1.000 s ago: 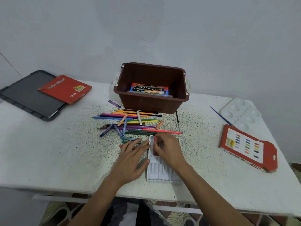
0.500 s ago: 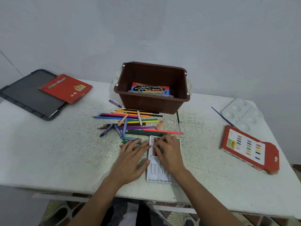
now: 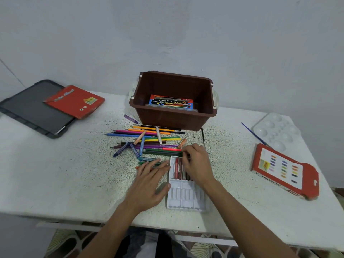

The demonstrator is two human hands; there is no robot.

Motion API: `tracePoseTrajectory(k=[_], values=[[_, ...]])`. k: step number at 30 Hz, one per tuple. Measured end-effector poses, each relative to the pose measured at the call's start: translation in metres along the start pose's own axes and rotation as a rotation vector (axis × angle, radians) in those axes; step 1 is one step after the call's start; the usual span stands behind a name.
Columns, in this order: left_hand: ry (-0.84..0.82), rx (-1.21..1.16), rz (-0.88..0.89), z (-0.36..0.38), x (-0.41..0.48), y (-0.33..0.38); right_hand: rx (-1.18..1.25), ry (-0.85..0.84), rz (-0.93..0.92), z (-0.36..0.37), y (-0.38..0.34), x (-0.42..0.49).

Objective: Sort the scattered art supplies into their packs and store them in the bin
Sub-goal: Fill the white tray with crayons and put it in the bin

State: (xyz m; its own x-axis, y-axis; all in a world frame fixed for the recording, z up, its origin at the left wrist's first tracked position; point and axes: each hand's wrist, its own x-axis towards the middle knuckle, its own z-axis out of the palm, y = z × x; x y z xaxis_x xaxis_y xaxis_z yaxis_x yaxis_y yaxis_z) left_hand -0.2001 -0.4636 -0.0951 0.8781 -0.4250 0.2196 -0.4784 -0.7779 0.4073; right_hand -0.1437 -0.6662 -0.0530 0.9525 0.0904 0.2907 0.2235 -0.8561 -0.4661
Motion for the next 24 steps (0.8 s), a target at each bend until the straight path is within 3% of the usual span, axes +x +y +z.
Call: tracePoseTrajectory(k=[16,24], values=[[0.038,0.0,-0.004,0.002,0.0,-0.001,-0.053,-0.202,0.078,0.006,0.009,0.046],[0.043,0.004,-0.003,0.003,0.0,-0.002,-0.147,-0.126,0.088,0.006,0.008,0.045]])
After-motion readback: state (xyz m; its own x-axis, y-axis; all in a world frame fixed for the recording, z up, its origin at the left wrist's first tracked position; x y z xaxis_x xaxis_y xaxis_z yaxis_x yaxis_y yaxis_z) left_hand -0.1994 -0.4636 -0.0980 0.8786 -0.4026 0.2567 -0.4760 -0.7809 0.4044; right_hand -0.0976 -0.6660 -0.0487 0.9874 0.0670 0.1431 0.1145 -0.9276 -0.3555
